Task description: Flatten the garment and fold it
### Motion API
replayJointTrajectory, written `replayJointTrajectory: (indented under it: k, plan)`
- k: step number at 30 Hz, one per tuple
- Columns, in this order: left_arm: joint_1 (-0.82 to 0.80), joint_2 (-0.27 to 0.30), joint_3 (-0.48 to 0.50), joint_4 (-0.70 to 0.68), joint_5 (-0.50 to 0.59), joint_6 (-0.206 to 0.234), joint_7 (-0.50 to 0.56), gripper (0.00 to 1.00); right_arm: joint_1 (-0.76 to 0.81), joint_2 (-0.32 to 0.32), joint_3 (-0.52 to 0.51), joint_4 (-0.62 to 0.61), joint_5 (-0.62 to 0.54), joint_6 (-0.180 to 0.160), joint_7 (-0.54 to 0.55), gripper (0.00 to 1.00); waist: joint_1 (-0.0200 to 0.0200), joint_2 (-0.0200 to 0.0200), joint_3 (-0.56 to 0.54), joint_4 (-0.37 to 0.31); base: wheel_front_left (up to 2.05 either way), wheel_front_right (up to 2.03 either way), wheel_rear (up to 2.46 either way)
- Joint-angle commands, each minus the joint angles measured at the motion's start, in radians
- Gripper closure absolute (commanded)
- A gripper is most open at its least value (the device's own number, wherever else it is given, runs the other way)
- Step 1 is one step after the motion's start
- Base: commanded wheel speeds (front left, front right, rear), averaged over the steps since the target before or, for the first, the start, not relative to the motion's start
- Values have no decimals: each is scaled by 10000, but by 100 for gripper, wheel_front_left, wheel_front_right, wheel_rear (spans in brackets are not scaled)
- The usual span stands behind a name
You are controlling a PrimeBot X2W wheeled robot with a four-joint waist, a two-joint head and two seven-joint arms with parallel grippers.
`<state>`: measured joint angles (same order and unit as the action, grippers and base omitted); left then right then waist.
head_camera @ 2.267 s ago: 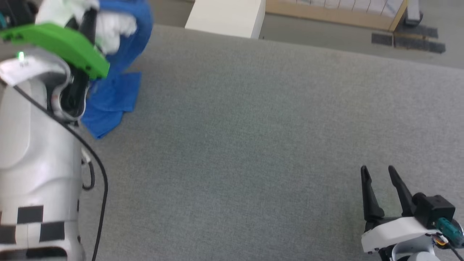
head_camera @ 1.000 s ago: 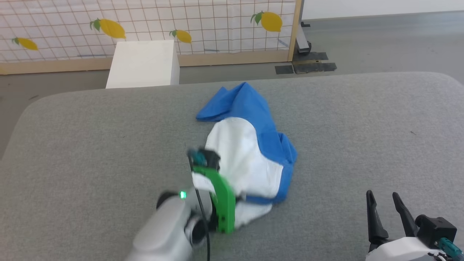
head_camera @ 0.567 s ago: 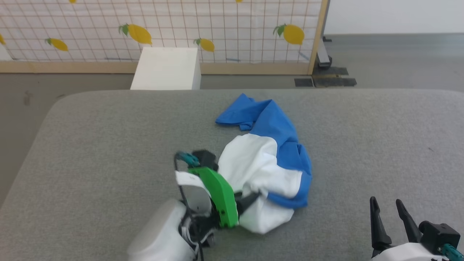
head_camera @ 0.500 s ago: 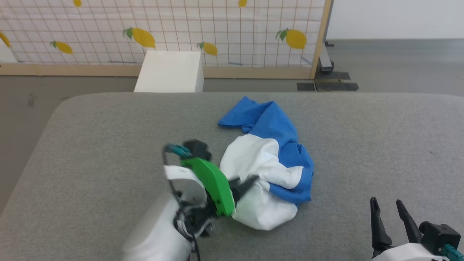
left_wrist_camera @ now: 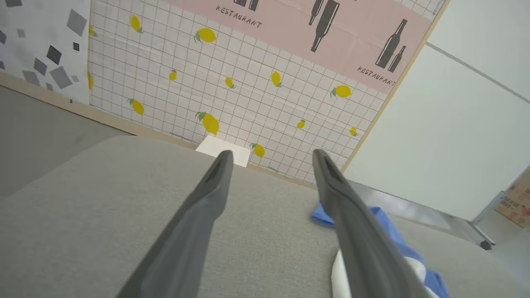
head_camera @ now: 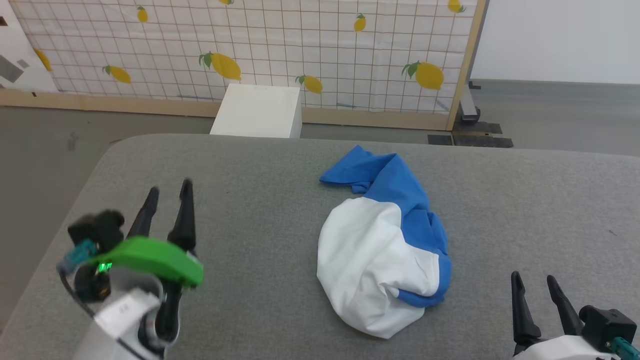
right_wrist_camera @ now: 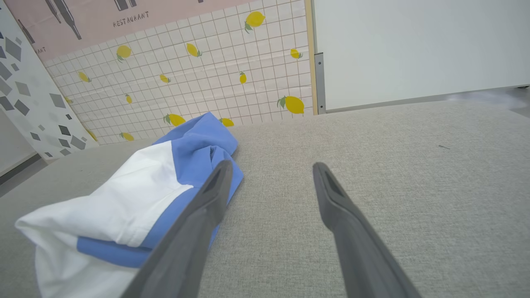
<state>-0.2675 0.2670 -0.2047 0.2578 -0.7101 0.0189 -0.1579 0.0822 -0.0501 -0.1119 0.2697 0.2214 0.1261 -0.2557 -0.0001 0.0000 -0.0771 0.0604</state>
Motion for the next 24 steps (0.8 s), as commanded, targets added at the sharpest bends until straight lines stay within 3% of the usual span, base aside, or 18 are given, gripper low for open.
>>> replayJointTrajectory:
  k: [1,7,12,16,24]
  plan:
    - [448,181,-118,-85,459,130,-301,0,-37,-1,1,3,-2,46,-54,0,1,0,83,49,0,0,0]
    - [1350,378,-613,-334,1586,409,-802,0,-256,-1,-20,81,-65,46,241,0,1,0,359,126,0,0,0]
    - [1639,242,-669,-571,1850,570,-930,0,-801,-1,-71,248,-23,46,979,0,1,0,634,167,0,0,0]
    - [1683,100,-661,-822,1986,678,-978,0,-1821,-1,30,527,-290,46,2398,0,1,0,934,271,0,0,0]
    - [1350,-206,-793,-948,2095,618,-1010,0,-4337,-1,618,1470,-1833,46,6232,0,1,0,1707,826,0,0,0]
